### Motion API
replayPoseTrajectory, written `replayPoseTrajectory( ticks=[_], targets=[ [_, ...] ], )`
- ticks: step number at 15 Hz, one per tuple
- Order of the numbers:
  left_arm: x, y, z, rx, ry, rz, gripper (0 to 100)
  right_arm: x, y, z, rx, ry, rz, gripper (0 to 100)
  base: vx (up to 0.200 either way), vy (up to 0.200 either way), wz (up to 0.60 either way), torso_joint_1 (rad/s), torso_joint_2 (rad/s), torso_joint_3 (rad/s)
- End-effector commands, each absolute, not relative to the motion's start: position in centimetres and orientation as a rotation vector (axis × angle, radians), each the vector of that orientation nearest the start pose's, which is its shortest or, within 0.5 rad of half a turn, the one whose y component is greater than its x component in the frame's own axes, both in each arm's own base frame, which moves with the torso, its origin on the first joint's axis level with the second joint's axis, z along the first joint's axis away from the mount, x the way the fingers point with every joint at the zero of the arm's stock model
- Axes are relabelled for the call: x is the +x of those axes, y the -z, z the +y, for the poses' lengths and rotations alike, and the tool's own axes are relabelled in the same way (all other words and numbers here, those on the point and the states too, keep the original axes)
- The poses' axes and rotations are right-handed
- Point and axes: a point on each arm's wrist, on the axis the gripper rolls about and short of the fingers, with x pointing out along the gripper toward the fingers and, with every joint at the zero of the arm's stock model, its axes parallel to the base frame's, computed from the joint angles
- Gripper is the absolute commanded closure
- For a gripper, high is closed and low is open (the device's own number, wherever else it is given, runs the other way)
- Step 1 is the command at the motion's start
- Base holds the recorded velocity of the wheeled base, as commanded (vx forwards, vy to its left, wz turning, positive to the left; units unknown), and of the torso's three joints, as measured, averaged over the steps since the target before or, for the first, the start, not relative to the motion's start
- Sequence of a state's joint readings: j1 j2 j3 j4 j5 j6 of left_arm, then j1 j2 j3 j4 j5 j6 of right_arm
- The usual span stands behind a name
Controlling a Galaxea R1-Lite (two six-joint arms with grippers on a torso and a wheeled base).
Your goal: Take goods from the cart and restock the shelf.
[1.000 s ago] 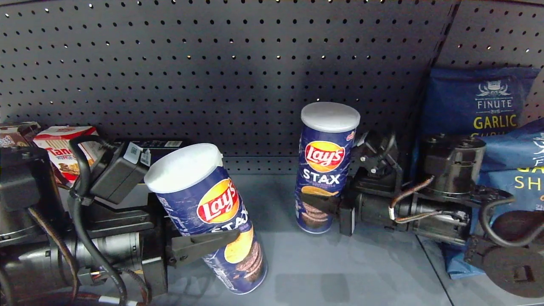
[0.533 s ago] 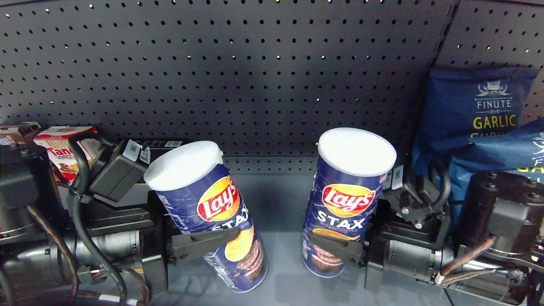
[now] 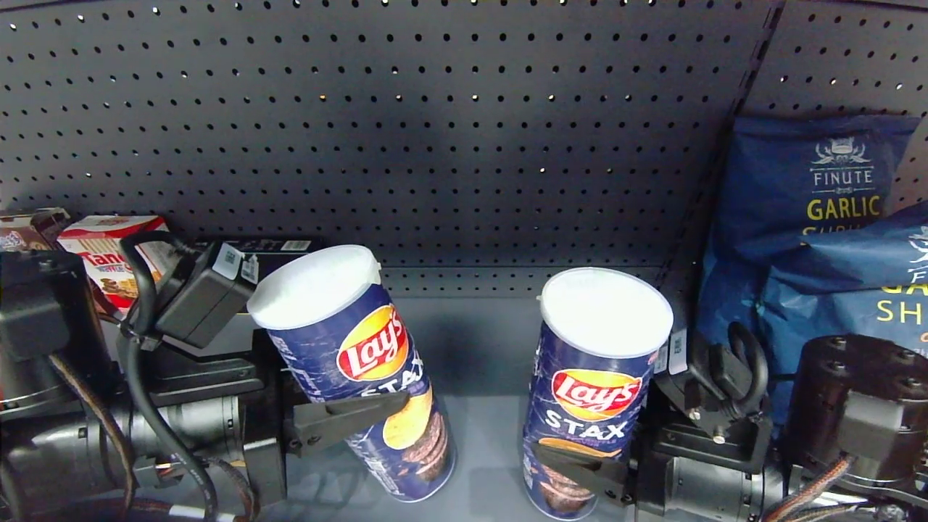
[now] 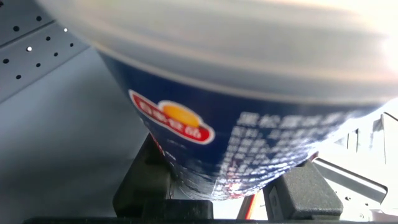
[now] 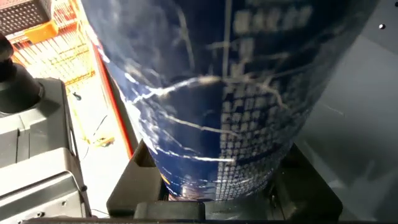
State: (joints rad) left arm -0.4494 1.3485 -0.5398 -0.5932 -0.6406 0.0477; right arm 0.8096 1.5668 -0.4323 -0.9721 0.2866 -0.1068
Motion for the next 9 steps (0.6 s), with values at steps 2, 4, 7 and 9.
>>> replayPoseTrajectory(
  ticks=[2, 4, 7, 9],
  targets=[
    [17.9, -19.7, -10.1, 0.021, 1.091, 0.202, 100, 16.6, -15.2, 18.3, -0.144, -1.103, 0.119, 100, 0.0, 0.0, 0.0, 0.0, 0.0, 0.0],
    [17.8, -19.7, -10.1, 0.021, 1.091, 0.2, 100, 16.9, -14.9, 18.7, -0.142, -1.104, 0.114, 100, 0.0, 0.0, 0.0, 0.0, 0.0, 0.0],
    [17.8, -19.6, -10.1, 0.021, 1.09, 0.204, 100, 17.3, -15.0, 19.2, -0.142, -1.106, 0.107, 100, 0.0, 0.0, 0.0, 0.0, 0.0, 0.0],
    [17.8, -19.6, -10.1, 0.021, 1.09, 0.202, 100, 17.4, -14.9, 19.3, -0.143, -1.106, 0.11, 100, 0.0, 0.0, 0.0, 0.0, 0.0, 0.0]
  ],
)
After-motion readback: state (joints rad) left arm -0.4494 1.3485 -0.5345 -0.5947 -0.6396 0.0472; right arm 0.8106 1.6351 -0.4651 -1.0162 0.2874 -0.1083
